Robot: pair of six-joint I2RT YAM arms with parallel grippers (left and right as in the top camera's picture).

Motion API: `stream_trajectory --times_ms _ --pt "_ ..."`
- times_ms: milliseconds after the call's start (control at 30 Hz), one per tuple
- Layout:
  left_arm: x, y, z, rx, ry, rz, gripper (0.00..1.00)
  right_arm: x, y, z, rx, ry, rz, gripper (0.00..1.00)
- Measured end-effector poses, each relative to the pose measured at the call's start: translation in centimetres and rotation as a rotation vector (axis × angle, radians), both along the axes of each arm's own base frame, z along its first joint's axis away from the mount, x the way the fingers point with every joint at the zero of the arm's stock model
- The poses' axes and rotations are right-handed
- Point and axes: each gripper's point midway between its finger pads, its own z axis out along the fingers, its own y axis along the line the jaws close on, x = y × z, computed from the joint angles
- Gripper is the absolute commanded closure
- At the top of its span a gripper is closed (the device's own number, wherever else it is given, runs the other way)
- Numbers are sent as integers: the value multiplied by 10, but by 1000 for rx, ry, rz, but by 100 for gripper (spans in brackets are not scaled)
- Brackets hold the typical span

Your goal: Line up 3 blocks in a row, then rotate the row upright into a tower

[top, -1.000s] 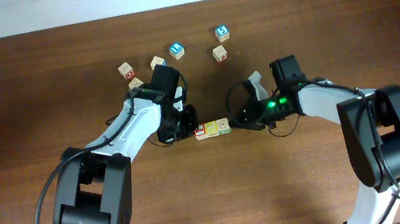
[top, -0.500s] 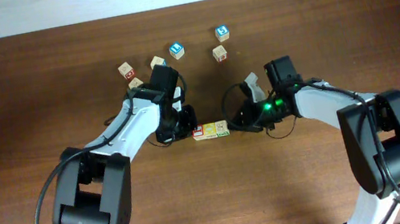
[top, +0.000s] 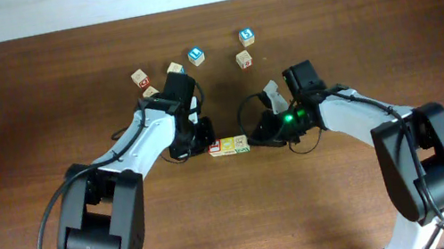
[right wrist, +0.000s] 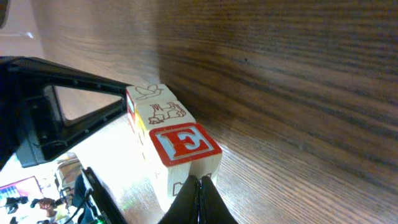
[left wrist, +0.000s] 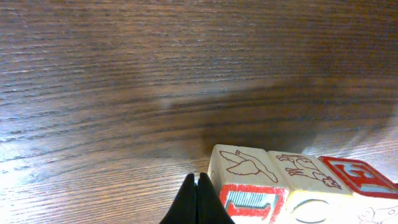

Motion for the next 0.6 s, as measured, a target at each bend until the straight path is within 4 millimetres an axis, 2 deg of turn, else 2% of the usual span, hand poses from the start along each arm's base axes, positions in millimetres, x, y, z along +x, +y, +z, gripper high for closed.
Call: stream_trajectory --times_ms 267,600 --pt "0 5 -2 20 0 6 100 11 10 12 -58 -40 14 96" --pt "-1 11 -5 48 0 12 100 12 23 28 -46 -76 44 96"
